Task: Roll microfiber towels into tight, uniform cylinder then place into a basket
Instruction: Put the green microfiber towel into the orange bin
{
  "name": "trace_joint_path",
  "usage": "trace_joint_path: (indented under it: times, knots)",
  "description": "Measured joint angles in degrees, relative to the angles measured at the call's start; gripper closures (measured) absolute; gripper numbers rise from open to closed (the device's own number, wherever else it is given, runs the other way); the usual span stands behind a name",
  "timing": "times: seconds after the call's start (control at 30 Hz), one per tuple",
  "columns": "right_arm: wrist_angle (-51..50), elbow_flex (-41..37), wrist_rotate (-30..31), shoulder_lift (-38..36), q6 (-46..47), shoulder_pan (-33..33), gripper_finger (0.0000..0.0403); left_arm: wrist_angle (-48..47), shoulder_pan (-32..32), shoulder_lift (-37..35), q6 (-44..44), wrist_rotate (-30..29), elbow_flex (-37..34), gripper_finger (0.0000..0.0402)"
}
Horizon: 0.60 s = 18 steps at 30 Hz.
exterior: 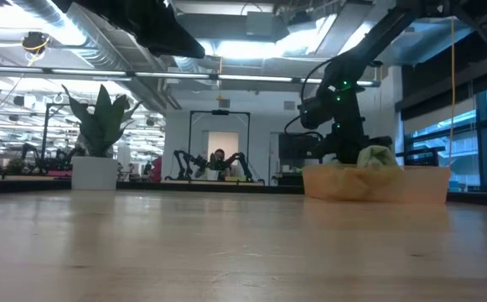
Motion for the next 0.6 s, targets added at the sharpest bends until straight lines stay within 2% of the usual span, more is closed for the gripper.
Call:
trace_joint_path:
  times: [0.6]
  knots:
    - [1.6,0.0,0.0,0.4,0.5,0.5,0.0357,0.0,0.0,0.0,1.8,0.0,0.0,0.0337]
